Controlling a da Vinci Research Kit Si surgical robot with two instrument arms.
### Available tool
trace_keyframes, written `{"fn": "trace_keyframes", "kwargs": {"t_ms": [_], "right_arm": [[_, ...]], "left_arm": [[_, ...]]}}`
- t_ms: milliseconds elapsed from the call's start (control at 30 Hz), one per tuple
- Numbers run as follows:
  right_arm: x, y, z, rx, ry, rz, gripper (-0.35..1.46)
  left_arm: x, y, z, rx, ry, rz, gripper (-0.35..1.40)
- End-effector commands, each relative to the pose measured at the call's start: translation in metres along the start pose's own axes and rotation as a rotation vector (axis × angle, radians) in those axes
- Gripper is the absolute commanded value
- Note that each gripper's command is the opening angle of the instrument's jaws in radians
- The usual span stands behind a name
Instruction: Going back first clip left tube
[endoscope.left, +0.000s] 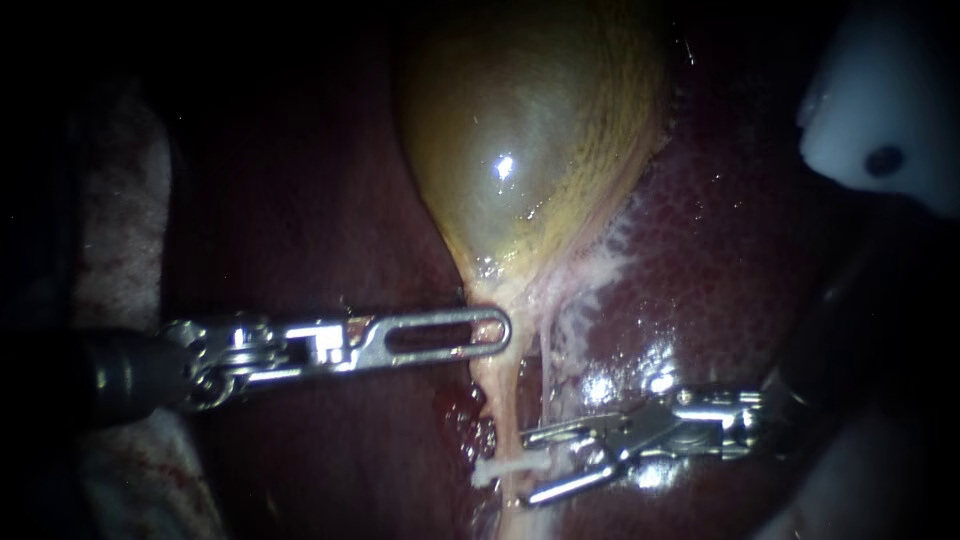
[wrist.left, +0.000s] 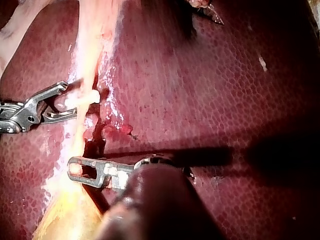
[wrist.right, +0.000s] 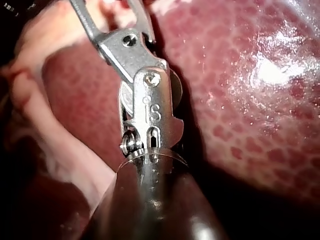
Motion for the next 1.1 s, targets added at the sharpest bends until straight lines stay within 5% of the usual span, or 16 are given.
{"fn": "trace_keyframes", "kwargs": {"t_ms": [33, 600, 1100], "right_arm": [[0.0002, 0.0, -0.0003, -0.002, -0.007, -0.011, 0.44], [0.0026, -0.0014, -0.0062, -0.048, -0.052, -0.176, 0.49], [0.0046, -0.0032, -0.0111, -0.079, -0.04, -0.293, 0.5]], "left_arm": [[0.0, 0.0, 0.0, 0.0, 0.0, 0.0, -0.35], [0.0, -0.0002, 0.0, 0.0, 0.0, 0.001, -0.35], [0.0, -0.0007, 0.0001, -0.001, 0.0, 0.003, -0.35]]}}
